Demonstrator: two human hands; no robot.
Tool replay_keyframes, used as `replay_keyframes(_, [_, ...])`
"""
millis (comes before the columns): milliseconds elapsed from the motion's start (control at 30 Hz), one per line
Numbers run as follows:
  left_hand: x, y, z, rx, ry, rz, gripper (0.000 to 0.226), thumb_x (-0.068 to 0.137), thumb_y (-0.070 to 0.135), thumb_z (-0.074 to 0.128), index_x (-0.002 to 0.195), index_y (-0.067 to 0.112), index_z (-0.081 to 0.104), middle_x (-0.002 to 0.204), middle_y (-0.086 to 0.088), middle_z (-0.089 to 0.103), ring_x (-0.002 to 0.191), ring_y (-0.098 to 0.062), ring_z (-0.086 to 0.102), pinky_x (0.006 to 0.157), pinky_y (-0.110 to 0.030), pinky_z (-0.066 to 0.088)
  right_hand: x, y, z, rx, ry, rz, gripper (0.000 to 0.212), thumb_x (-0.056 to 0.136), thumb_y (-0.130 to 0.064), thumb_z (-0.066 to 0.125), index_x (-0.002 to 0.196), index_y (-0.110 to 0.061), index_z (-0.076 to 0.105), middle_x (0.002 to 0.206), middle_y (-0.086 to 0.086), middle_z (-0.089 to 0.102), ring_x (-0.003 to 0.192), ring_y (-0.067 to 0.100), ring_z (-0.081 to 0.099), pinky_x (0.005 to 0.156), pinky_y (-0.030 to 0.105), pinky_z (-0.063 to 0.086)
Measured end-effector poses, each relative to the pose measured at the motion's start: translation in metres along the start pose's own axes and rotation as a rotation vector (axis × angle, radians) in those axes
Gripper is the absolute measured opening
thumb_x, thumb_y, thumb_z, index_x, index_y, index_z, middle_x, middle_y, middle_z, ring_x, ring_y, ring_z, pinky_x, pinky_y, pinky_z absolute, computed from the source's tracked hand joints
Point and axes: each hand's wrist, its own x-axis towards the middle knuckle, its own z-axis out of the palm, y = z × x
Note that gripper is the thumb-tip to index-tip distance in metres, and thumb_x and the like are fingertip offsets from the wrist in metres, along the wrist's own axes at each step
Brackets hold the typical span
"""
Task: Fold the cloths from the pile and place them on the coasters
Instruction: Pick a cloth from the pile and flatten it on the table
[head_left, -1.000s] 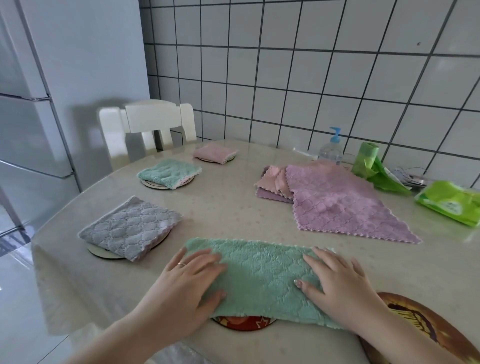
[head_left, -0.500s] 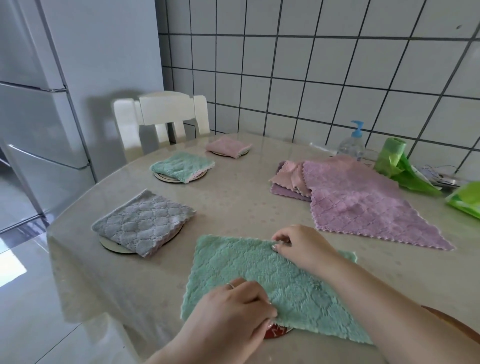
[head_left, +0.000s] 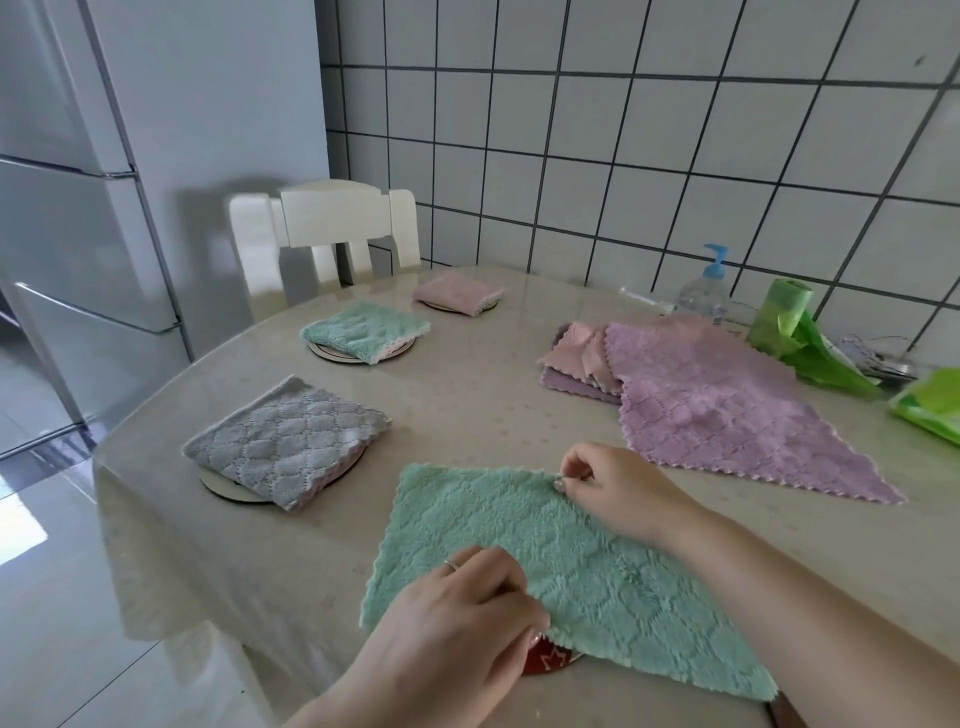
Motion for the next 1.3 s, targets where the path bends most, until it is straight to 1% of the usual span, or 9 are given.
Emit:
replay_keyframes(233, [-0.009, 0.004, -0.021, -0.074, 0.093, -0.182, 0.013, 0.08, 0.032, 0.054, 0.089, 0.037, 0.062, 0.068, 0.022, 0.064, 0.058, 0.004, 0.057, 0.057, -0.013, 0.047, -0.021, 0.007, -0.027, 0.399, 0.029, -0.002, 0.002, 0.09, -0.022, 0.057, 0.09, -0.02, 0.056, 0.076, 0.008, 0.056, 0.064, 0.016, 0.044, 0.057, 0.026, 0.035])
replay_keyframes(400, [-0.014, 0.011, -0.029, -0.45, 0.101, -0.485, 0.017, 0.093, 0.019, 0.046, 0.09, 0.034, 0.054, 0.06, 0.015, 0.066, 0.055, 0.001, 0.062, 0.058, -0.017, 0.049, -0.046, 0.006, -0.04, 0.837, -0.275, 0.155, 0.026, 0.092, -0.004, 0.049, 0.096, -0.019, 0.07, 0.082, 0.007, 0.066, 0.071, 0.022, 0.058, 0.062, 0.029, 0.052])
replay_keyframes(567, [-0.005, 0.025, -0.035, -1.103, 0.2, -0.855, 0.016, 0.095, 0.009, 0.043, 0.09, 0.013, 0.058, 0.067, -0.008, 0.057, 0.053, -0.017, 0.058, 0.049, -0.027, 0.051, -0.065, 0.008, -0.026, 0.952, -0.41, 0.201, 0.033, 0.092, 0.002, 0.044, 0.11, -0.013, 0.067, 0.111, 0.016, 0.068, 0.089, 0.023, 0.064, 0.074, 0.027, 0.055])
replay_keyframes(700, [-0.004, 0.022, -0.029, -1.041, 0.089, -0.725, 0.037, 0.089, 0.002, 0.054, 0.115, 0.027, 0.049, 0.1, 0.003, 0.068, 0.076, -0.016, 0.069, 0.058, -0.027, 0.052, -0.077, 0.008, -0.016, 0.938, -0.302, 0.14, 0.039, 0.092, 0.0, 0.045, 0.123, -0.02, 0.058, 0.106, 0.02, 0.069, 0.076, 0.017, 0.063, 0.067, 0.023, 0.053])
replay_keyframes(800, [0.004, 0.016, -0.033, -0.844, 0.016, -0.622, 0.056, 0.088, 0.0, 0.056, 0.123, 0.041, 0.042, 0.099, -0.003, 0.062, 0.074, -0.005, 0.064, 0.063, -0.019, 0.049, -0.084, 0.01, -0.01, 0.943, -0.139, 0.105, 0.045, 0.083, -0.011, 0.055, 0.126, -0.025, 0.055, 0.115, 0.028, 0.06, 0.086, 0.025, 0.06, 0.078, 0.031, 0.051])
replay_keyframes(933, [0.021, -0.006, -0.029, -0.753, -0.208, -0.665, 0.065, 0.085, 0.009, 0.06, 0.14, 0.029, 0.031, 0.133, -0.003, 0.051, 0.109, -0.008, 0.056, 0.096, -0.03, 0.047, -0.09, 0.005, 0.0, 0.827, -0.018, 0.151, 0.045, 0.092, -0.003, 0.048, 0.132, -0.023, 0.048, 0.129, 0.0, 0.057, 0.1, 0.006, 0.062, 0.082, 0.019, 0.052])
replay_keyframes(1067, [0.024, -0.013, -0.026, -0.861, -0.251, -0.719, 0.065, 0.089, 0.01, 0.059, 0.144, 0.026, 0.026, 0.14, 0.009, 0.042, 0.123, -0.004, 0.045, 0.106, -0.031, 0.037, -0.095, 0.004, 0.007, 0.668, -0.013, 0.188, 0.048, 0.093, -0.016, 0.052, 0.138, -0.027, 0.04, 0.142, -0.015, 0.033, 0.13, 0.002, 0.032, 0.108, 0.025, 0.031])
replay_keyframes(1167, [0.013, -0.013, -0.029, -0.891, -0.224, -0.715, 0.058, 0.092, 0.016, 0.054, 0.142, 0.031, 0.029, 0.139, 0.013, 0.045, 0.126, -0.002, 0.044, 0.108, -0.035, 0.036, -0.109, 0.002, 0.006, 0.715, -0.002, 0.196, 0.046, 0.093, -0.023, 0.052, 0.136, -0.035, 0.04, 0.129, -0.015, 0.035, 0.126, -0.001, 0.026, 0.098, 0.02, 0.026])
replay_keyframes(1300, [-0.012, -0.002, -0.037, -0.831, -0.151, -0.589, 0.052, 0.093, 0.019, 0.05, 0.13, 0.052, 0.032, 0.133, 0.035, 0.041, 0.124, 0.016, 0.034, 0.107, -0.022, 0.032, -0.132, 0.004, 0.004, 0.754, -0.072, 0.216, 0.033, 0.091, -0.026, 0.053, 0.122, -0.037, 0.056, 0.118, -0.018, 0.054, 0.108, -0.006, 0.05, 0.083, 0.015, 0.042])
